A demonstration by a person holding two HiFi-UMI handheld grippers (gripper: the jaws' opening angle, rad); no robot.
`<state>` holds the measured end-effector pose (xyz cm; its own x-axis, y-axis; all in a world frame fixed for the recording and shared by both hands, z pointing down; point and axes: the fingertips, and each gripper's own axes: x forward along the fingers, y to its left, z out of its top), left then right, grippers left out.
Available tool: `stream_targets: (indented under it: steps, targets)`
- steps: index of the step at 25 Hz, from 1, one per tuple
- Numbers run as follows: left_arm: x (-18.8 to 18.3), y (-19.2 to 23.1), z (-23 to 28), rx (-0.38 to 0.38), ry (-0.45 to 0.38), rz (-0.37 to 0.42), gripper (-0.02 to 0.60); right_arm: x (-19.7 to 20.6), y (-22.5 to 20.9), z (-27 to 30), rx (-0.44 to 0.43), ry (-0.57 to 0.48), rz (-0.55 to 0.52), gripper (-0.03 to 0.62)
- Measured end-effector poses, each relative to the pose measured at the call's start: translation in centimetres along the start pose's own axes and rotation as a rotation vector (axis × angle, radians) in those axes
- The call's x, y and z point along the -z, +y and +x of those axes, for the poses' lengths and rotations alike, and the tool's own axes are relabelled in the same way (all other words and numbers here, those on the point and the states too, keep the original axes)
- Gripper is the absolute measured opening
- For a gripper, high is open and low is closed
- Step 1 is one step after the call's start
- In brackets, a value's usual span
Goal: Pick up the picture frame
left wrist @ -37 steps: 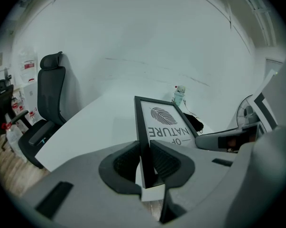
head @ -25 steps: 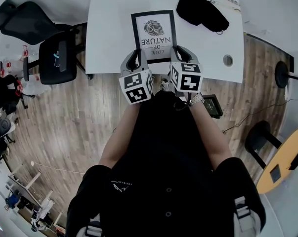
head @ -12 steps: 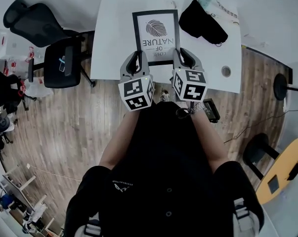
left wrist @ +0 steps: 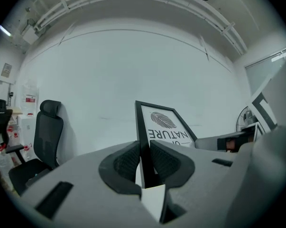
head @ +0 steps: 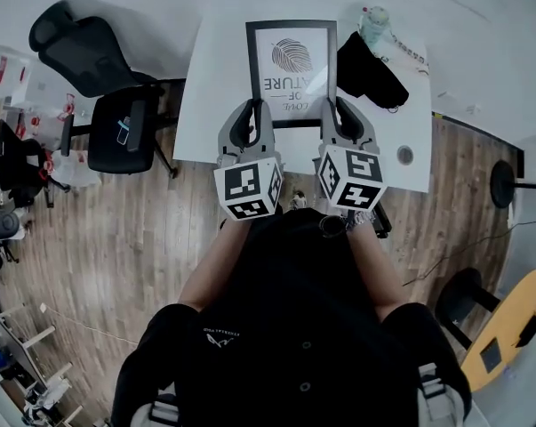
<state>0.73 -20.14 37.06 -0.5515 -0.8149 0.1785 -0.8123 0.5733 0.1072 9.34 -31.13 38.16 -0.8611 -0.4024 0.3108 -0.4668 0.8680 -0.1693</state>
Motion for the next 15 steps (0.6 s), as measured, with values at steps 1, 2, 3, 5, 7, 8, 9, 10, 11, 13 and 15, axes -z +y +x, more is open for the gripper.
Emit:
stream_targets:
  steps: [1, 2, 3, 5, 7, 8, 9, 10, 11, 13, 15]
  targets:
    - [-0.7, -0.1, -0.2, 0.003, -0.017, 0.002, 0.071, -0.8, 0.1, -0.3, -0.001, -0.019, 0.001, 0.064]
    - [-1.4, -0.2, -0.3, 0.006, -0.033, 0.003, 0.071, -1.5, 0.2, -0.6, 0.000, -0.036, 0.001, 0.064]
    - [-2.1, -0.3, -0.4, 0.011, -0.049, 0.003, 0.071, -2.2, 0.3, -0.9, 0.001, -0.054, -0.003, 0.064]
    - [-3.4, -0.6, -0.7, 0.019, -0.082, 0.007, 0.071, -3.6, 0.4, -1.4, 0.007, -0.092, -0.023, 0.064]
    - [-5.0, -0.7, -0.9, 0.023, -0.126, 0.023, 0.071, -5.1, 0.8, -1.9, 0.012, -0.131, -0.042, 0.064]
    - [-5.7, -0.8, -1.1, 0.023, -0.148, 0.033, 0.071, -5.9, 0.9, -2.1, 0.013, -0.149, -0.048, 0.064]
    - [-6.4, -0.9, -1.2, 0.023, -0.168, 0.040, 0.071, -6.6, 1.1, -2.4, 0.014, -0.166, -0.055, 0.064]
    - [-6.9, -1.0, -1.4, 0.024, -0.185, 0.045, 0.071, -7.1, 1.2, -2.6, 0.015, -0.183, -0.063, 0.064]
    - [-7.4, -1.2, -1.6, 0.026, -0.199, 0.048, 0.071, -7.6, 1.2, -3.0, 0.016, -0.199, -0.073, 0.064]
    - [-8.2, -1.4, -2.2, 0.031, -0.223, 0.056, 0.071, -8.4, 1.5, -3.7, 0.018, -0.229, -0.086, 0.064]
    - [-8.8, -1.4, -2.7, 0.035, -0.242, 0.061, 0.071, -9.0, 1.8, -4.4, 0.016, -0.256, -0.094, 0.064]
